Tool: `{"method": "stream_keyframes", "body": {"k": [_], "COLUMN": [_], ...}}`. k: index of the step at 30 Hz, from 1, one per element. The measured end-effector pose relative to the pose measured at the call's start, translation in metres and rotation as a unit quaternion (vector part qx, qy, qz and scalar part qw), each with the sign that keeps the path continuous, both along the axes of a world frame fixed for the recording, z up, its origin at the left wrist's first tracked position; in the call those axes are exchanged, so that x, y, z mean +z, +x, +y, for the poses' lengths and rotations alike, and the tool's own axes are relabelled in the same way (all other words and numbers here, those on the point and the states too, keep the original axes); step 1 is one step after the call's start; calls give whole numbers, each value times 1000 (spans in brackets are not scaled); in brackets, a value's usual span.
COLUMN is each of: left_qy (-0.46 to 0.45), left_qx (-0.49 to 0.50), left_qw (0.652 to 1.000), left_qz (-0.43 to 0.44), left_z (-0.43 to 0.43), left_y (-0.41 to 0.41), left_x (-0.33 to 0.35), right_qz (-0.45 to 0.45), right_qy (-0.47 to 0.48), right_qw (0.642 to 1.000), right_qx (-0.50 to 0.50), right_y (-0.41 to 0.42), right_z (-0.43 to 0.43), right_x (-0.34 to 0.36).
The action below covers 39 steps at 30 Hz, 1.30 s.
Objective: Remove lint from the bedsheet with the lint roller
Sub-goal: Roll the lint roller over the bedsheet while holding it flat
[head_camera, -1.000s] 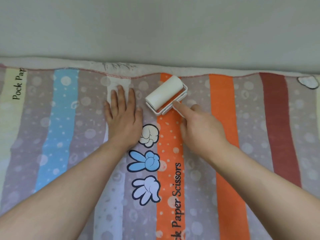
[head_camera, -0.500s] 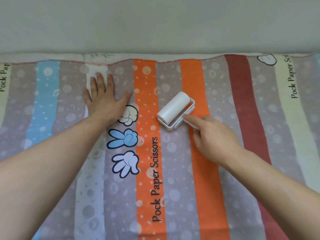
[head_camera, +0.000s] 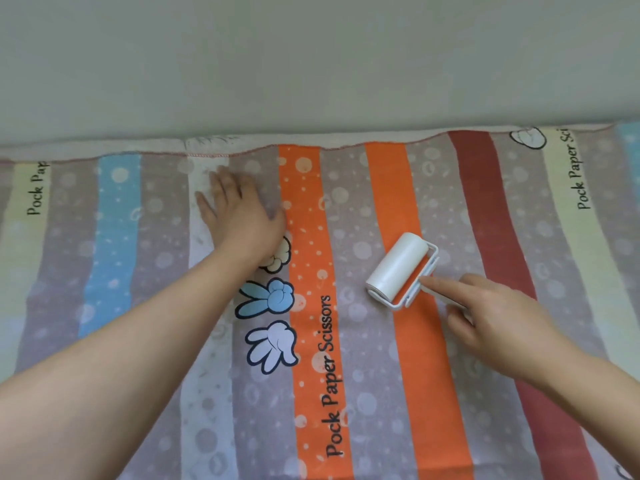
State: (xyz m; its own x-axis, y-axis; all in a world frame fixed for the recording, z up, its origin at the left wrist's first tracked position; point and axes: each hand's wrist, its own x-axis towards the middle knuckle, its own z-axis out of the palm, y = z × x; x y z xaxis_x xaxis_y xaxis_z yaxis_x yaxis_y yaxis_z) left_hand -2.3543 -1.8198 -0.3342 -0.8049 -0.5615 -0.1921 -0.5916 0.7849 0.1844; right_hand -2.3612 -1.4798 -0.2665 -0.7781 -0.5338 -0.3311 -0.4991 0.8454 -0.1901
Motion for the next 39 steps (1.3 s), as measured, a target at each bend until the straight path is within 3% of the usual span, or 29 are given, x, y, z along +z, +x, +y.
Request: {"method": "stream_keyframes", "body": {"k": [3, 5, 8, 10, 12, 14, 18, 23, 28, 39], "left_qy": [52, 107, 115, 124, 123, 111, 94, 96, 70, 42], "left_qx": [-87, -124, -130, -122, -120, -117, -101, -89, -67, 39], "left_qw": [993, 986, 984, 984, 985, 987, 990, 991, 995, 996], "left_qz": [52, 20, -33, -39, -34, -24, 4, 28, 22, -61], "left_z": [28, 38, 33, 31, 33, 34, 35, 32, 38, 82], "left_y": [-6, -9, -15, -19, -21, -21, -21, -22, -27, -69], "left_x": [8, 4, -8, -12, -14, -17, -27, -36, -33, -16], "right_qz": [-6, -18, -49, -79, -95, -78, -19, 20, 36, 15], "right_qy": [-40, -45, 37, 117, 138, 106, -90, -153, -148, -67], "right_qw": [999, 999, 998, 990, 986, 991, 994, 987, 988, 997], "right_qx": [-20, -19, -5, 19, 10, -7, -59, -35, -12, 43], "right_y": [-1, -2, -14, -26, -38, -49, -78, -102, -103, -79], "right_z": [6, 9, 9, 9, 4, -4, -50, -109, -96, -1], "right_x": [20, 36, 58, 71, 87, 93, 57, -19, -43, -25]}}
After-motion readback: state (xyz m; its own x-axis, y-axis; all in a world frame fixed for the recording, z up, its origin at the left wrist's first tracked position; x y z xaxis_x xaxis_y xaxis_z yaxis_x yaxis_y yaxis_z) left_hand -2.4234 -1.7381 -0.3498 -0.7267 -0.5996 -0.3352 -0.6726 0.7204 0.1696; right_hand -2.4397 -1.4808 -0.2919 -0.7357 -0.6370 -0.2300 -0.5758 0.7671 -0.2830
